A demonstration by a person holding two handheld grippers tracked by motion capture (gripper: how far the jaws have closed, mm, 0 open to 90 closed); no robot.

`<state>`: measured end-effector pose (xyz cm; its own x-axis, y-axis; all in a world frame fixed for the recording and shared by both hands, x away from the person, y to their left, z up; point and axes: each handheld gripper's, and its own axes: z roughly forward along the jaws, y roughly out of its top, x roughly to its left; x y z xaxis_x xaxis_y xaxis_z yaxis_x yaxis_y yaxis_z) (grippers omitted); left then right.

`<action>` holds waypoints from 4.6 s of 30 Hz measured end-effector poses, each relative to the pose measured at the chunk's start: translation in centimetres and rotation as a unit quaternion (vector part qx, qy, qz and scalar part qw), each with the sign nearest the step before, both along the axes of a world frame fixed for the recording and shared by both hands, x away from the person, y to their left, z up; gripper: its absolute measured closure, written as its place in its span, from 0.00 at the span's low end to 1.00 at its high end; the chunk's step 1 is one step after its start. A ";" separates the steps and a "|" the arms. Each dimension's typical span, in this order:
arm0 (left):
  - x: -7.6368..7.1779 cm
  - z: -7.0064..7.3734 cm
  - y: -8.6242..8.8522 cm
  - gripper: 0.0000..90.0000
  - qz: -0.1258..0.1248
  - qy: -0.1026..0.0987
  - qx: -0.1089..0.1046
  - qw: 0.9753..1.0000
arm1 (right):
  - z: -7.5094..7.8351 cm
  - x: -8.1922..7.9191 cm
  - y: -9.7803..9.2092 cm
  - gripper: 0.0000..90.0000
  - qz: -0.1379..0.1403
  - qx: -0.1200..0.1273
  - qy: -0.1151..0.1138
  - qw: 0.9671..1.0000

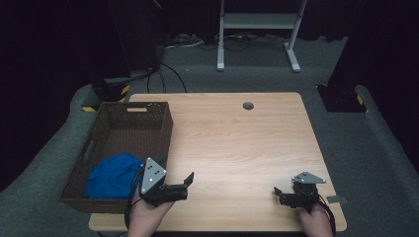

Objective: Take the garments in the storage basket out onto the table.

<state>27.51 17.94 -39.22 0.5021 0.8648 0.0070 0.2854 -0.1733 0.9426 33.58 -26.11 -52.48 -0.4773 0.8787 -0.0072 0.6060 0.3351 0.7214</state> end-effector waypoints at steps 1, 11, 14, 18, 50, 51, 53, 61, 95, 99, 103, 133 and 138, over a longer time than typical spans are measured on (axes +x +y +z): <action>0.0 0.0 0.6 0.03 0.010 0.001 0.000 1.000 | 0.0 0.0 0.0 0.12 0.000 0.000 0.000 1.000; 0.0 0.0 3.3 0.05 0.048 0.005 0.003 0.999 | 0.0 0.0 0.0 0.12 0.000 0.000 0.000 1.000; 0.0 -0.1 4.0 0.05 0.055 0.006 0.003 0.998 | 0.0 0.0 0.0 0.12 0.000 0.000 0.000 1.000; 0.0 -0.1 4.6 0.06 0.063 0.008 0.006 0.998 | 0.0 0.0 0.0 0.12 0.000 0.000 0.000 1.000; 2.8 0.9 11.0 0.07 0.110 0.100 0.044 0.988 | 0.0 0.0 0.0 0.12 0.009 0.001 0.000 1.000; 2.9 0.9 11.3 0.07 0.112 0.106 0.049 0.987 | 0.0 0.0 0.0 0.12 0.009 0.001 0.000 1.000; 3.4 0.9 12.1 0.07 0.103 0.123 0.056 0.985 | 0.0 0.0 0.0 0.12 0.009 0.002 0.000 1.000; 5.0 1.0 13.6 0.07 0.106 0.177 0.101 0.973 | 0.0 0.0 0.0 0.12 0.011 0.002 0.000 1.000; 11.9 -6.2 14.6 0.07 0.091 0.421 0.195 0.881 | 0.0 0.0 0.0 0.12 0.013 0.003 0.001 1.000; 12.1 -6.8 14.8 0.07 0.098 0.431 0.218 0.870 | 0.0 0.0 0.0 0.12 0.013 0.002 0.001 1.000; 12.4 -7.2 15.2 0.04 0.100 0.440 0.221 0.865 | 0.0 0.0 0.0 0.12 0.013 0.002 0.001 1.000; 12.7 -8.2 16.0 0.58 0.067 0.480 0.159 0.860 | 0.0 -0.1 0.0 0.12 0.014 0.002 0.001 1.000; 12.6 -7.9 15.5 0.73 0.057 0.468 0.166 0.866 | 0.0 -0.1 0.0 0.12 0.015 0.002 0.001 1.000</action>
